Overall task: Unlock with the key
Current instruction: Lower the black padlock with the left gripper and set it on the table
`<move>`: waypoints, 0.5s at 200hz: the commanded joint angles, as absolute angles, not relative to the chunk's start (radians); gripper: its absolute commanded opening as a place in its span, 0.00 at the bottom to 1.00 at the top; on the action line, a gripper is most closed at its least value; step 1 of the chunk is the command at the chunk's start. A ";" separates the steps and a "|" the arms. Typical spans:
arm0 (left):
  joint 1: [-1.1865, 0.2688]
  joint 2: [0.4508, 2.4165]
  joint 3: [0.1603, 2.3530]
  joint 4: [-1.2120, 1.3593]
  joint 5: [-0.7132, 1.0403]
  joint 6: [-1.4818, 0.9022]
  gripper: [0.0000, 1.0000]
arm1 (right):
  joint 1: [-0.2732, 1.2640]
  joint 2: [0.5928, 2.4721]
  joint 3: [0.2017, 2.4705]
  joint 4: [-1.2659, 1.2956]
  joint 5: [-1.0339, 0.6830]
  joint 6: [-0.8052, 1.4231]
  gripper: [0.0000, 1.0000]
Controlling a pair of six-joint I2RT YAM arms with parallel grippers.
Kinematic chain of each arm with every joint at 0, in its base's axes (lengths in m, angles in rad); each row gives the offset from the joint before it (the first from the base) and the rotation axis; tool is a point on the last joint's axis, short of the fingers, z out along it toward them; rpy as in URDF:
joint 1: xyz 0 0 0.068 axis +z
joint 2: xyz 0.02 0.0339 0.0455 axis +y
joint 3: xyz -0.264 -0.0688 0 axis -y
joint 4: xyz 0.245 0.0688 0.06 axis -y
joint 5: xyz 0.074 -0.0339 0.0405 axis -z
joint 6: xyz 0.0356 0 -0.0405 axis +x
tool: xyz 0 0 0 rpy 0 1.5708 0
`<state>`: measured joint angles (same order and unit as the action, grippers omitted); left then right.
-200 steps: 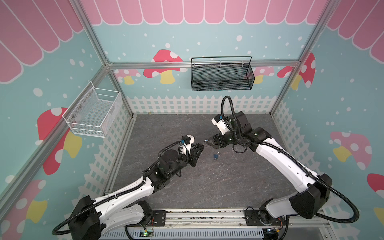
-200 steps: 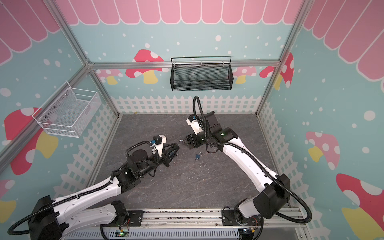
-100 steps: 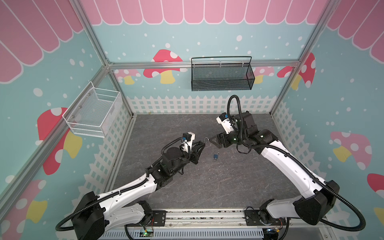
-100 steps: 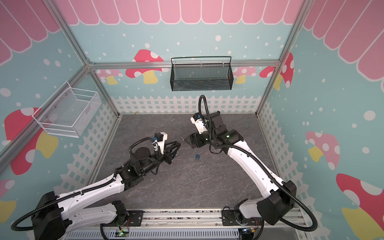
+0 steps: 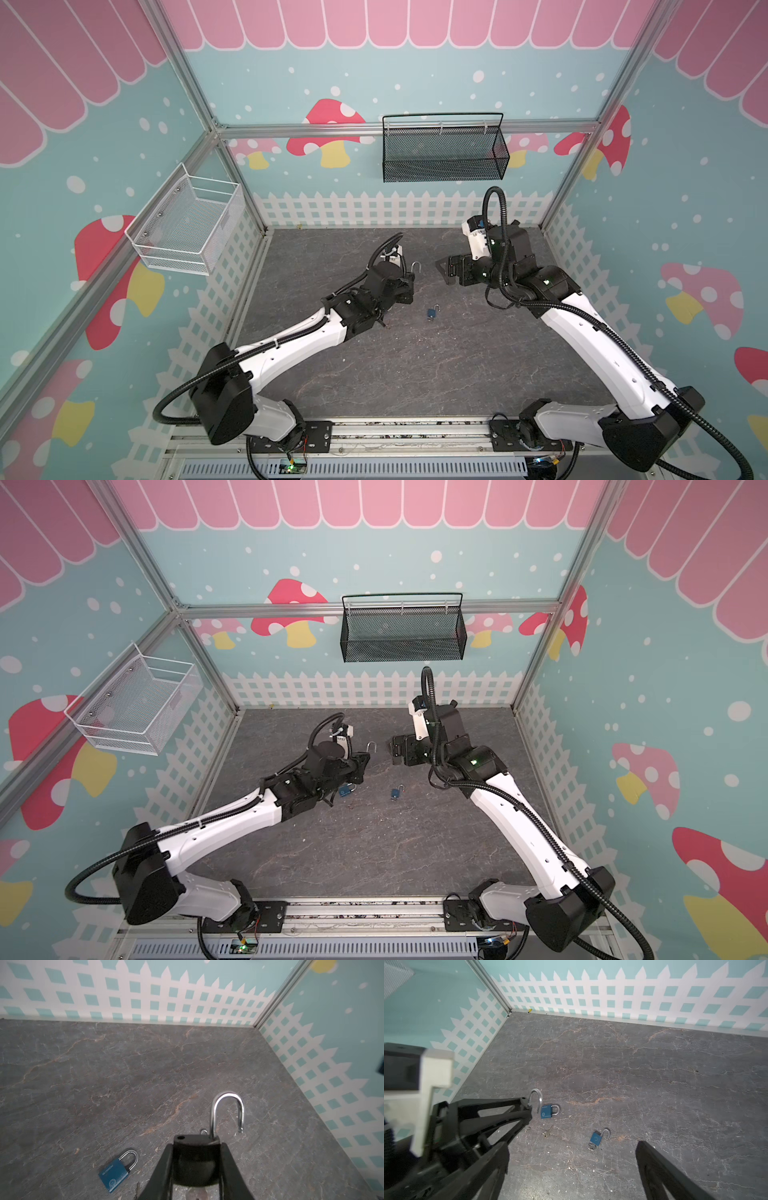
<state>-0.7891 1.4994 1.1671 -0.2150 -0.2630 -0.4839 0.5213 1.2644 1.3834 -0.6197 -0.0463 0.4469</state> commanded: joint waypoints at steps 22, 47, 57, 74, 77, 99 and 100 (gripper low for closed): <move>-0.719 1.714 1.353 -0.452 -0.188 -0.631 0.00 | 0.518 1.230 1.372 -0.555 -0.002 0.554 0.98; -0.694 1.861 1.483 -0.536 -0.151 -0.659 0.00 | 0.516 1.220 1.380 -0.544 0.041 0.609 0.98; -0.691 1.914 1.533 -0.571 -0.147 -0.666 0.00 | 0.517 1.218 1.383 -0.531 0.036 0.624 0.98; -0.689 1.994 1.605 -0.622 -0.160 -0.685 0.00 | 0.516 1.220 1.391 -0.509 0.011 0.642 0.98; -0.689 2.008 1.622 -0.633 -0.160 -0.689 0.00 | 0.516 1.222 1.393 -0.507 0.006 0.644 0.98; -0.690 2.093 1.693 -0.681 -0.140 -0.709 0.00 | 0.517 1.237 1.412 -0.504 -0.025 0.654 0.98; -0.689 2.097 1.695 -0.682 -0.138 -0.710 0.00 | 0.517 1.238 1.413 -0.503 -0.029 0.654 0.98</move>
<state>-0.6884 2.0380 1.6180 -0.5819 -0.1623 -0.6563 0.5186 1.2350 1.3808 -0.5327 0.0006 0.6121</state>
